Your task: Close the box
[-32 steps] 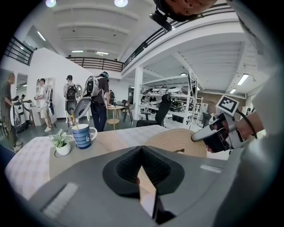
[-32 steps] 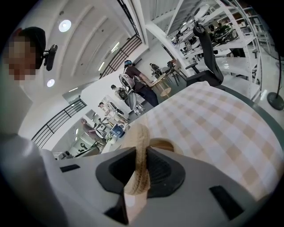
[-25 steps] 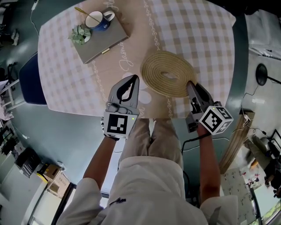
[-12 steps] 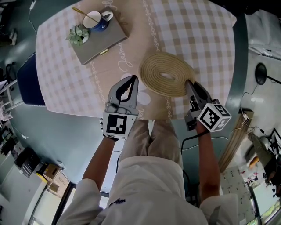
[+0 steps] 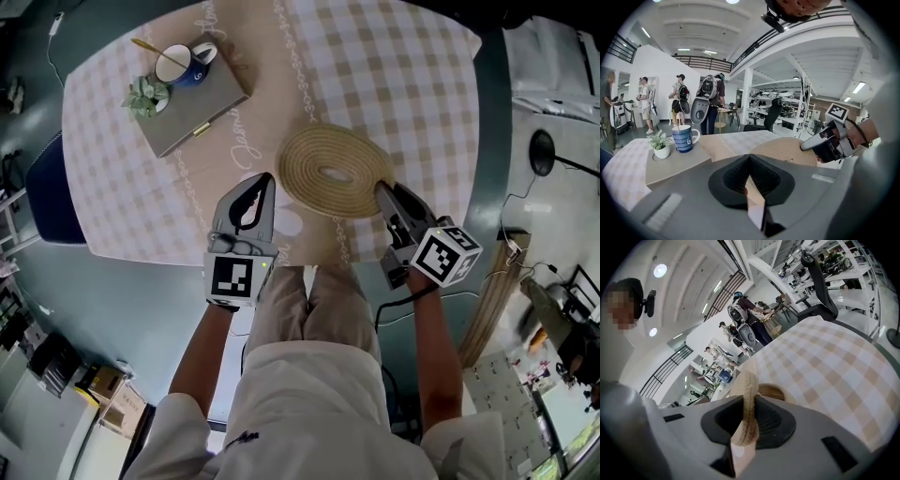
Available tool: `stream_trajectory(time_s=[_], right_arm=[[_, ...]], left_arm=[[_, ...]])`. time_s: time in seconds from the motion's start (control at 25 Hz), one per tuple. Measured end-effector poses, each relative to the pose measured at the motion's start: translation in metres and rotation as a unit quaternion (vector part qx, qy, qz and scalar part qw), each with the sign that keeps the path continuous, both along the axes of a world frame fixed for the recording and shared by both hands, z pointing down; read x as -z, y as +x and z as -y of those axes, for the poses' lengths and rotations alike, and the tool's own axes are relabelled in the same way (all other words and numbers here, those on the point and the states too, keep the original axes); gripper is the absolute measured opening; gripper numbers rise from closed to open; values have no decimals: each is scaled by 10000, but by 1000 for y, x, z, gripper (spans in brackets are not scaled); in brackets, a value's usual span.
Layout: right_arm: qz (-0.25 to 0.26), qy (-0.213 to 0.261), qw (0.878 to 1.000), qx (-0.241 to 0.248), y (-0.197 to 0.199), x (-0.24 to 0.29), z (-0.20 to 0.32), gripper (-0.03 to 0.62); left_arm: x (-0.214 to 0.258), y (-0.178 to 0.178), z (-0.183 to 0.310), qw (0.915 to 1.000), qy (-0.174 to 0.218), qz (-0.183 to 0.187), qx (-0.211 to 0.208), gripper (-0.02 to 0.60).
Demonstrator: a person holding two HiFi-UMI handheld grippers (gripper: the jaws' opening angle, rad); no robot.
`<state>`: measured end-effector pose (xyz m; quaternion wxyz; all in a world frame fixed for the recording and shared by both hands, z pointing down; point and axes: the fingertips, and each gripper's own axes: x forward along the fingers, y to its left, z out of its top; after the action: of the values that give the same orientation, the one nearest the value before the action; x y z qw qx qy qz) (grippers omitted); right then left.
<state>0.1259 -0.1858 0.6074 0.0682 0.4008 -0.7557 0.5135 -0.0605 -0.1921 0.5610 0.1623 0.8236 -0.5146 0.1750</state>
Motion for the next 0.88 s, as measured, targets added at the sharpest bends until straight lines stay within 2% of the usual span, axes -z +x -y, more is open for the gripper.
stream_trajectory(time_s=[0.28, 0.6, 0.72, 0.88], right_arm=[[-47, -138, 9998, -165, 12, -16, 3, 74], [-298, 13, 9995, -71, 15, -22, 4, 90], [-528, 174, 9984, 43, 15, -22, 4, 95], [-1095, 512, 9921, 337, 13, -23, 2, 114]], left_arm=[[-2, 3, 1, 10000, -68, 35, -15, 2], [-6, 6, 0, 9999, -125, 67, -31, 2], [-8, 6, -1, 9998, -153, 78, -33, 2], [-11, 5, -3, 9997, -202, 114, -46, 2]])
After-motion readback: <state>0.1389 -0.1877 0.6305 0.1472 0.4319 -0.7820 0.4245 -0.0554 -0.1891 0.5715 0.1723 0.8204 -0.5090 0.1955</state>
